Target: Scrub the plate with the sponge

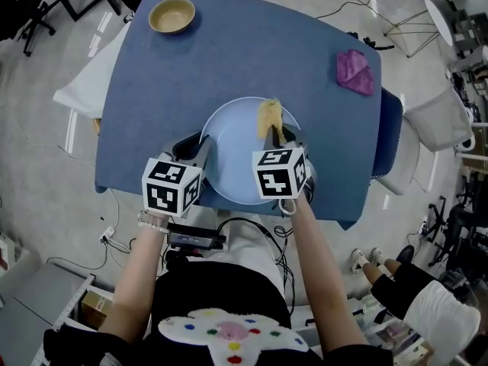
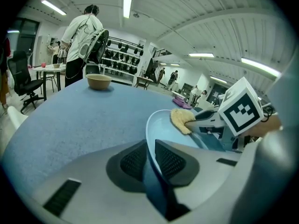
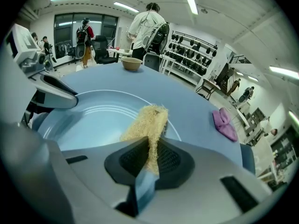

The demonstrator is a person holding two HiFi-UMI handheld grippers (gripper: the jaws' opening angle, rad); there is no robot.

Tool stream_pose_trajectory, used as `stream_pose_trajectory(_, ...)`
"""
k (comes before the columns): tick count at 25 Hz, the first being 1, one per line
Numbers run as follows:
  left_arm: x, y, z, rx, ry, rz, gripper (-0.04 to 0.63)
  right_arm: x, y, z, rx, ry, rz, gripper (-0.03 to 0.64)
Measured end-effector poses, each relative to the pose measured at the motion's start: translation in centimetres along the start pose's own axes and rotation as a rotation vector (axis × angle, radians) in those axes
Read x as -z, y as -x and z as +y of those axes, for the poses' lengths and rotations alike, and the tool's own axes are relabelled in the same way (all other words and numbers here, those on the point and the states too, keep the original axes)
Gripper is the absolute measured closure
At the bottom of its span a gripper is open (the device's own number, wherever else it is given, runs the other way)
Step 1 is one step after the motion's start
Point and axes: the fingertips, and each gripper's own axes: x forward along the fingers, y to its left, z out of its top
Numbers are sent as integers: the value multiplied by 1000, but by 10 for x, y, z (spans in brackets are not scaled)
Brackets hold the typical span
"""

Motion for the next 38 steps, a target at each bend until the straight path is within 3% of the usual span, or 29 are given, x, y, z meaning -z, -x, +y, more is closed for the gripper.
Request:
stream_pose_trajectory(14,0,-1,-1,24,13,-2,531,-24,-9,26,-34,141,-29,577)
stream_pose_trajectory(38,-1,-3,1,30,28,-1,531,-39,8,108,-225,247,-114,577)
